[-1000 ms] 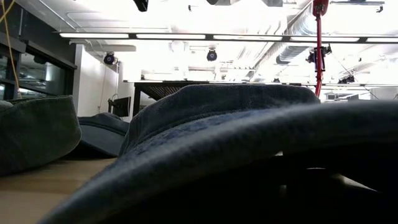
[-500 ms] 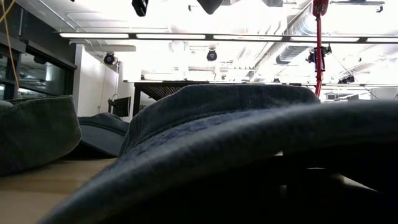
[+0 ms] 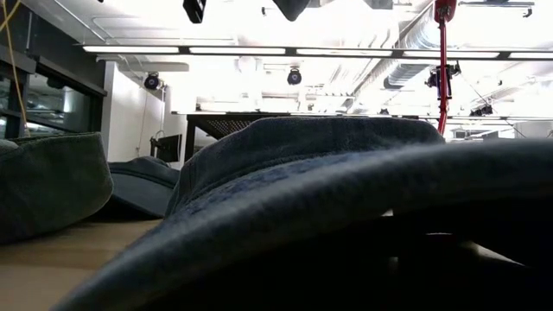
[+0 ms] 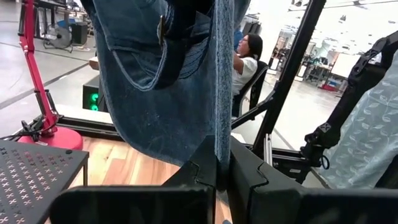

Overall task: Pick & Place hat
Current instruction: Put the top right dark blue cap on the shelf

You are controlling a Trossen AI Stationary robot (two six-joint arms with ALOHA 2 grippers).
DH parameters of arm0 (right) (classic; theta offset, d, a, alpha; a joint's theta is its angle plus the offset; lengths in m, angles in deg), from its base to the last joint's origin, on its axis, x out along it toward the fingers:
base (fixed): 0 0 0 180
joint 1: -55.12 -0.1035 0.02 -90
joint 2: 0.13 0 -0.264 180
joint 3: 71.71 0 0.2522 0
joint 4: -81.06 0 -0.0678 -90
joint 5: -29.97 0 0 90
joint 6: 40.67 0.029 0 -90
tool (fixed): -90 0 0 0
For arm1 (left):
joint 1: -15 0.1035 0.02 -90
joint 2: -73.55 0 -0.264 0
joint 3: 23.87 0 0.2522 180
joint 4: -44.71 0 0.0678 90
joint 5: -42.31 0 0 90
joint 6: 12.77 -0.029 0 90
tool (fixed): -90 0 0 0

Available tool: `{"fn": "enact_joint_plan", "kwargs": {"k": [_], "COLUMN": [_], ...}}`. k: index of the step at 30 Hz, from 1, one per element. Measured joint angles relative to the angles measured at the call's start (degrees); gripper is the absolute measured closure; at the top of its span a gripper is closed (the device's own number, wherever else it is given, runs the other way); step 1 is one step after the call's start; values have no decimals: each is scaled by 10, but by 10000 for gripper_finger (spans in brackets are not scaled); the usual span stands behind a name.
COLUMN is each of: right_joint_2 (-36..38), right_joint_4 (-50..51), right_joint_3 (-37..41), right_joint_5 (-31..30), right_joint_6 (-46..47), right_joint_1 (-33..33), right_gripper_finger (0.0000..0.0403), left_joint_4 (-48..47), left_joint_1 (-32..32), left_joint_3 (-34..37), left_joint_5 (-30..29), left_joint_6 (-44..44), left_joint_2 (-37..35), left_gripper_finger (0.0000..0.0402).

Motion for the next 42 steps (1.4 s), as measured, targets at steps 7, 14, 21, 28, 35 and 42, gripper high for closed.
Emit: {"fn": "enact_joint_plan", "kwargs": {"k": [7, 14, 21, 28, 35, 42], "right_joint_2": [-5, -5, -5, -5, -4, -4], "right_joint_4": [4, 0, -3, -12, -12, 10], "right_joint_3": [0, 0, 0, 0, 0, 0], "right_joint_5": [-7, -7, -9, -17, -39, -50], "right_joint_6": [-16, -30, -39, -26, -17, -6], "right_joint_1": [0, 0, 0, 0, 0, 0], "right_gripper_finger": [259, 300, 377, 380, 380, 380], "left_joint_4": [-1, -1, -1, -1, 2, 3], "left_joint_1": [0, 0, 0, 0, 0, 0], "left_joint_3": [0, 0, 0, 0, 0, 0], "left_joint_5": [0, -9, -11, -15, -62, -104], "left_joint_6": [0, 0, 3, 5, -41, -71], "left_joint_2": [0, 0, 0, 0, 0, -2], "left_gripper_finger": [396, 396, 396, 375, 336, 272]}}
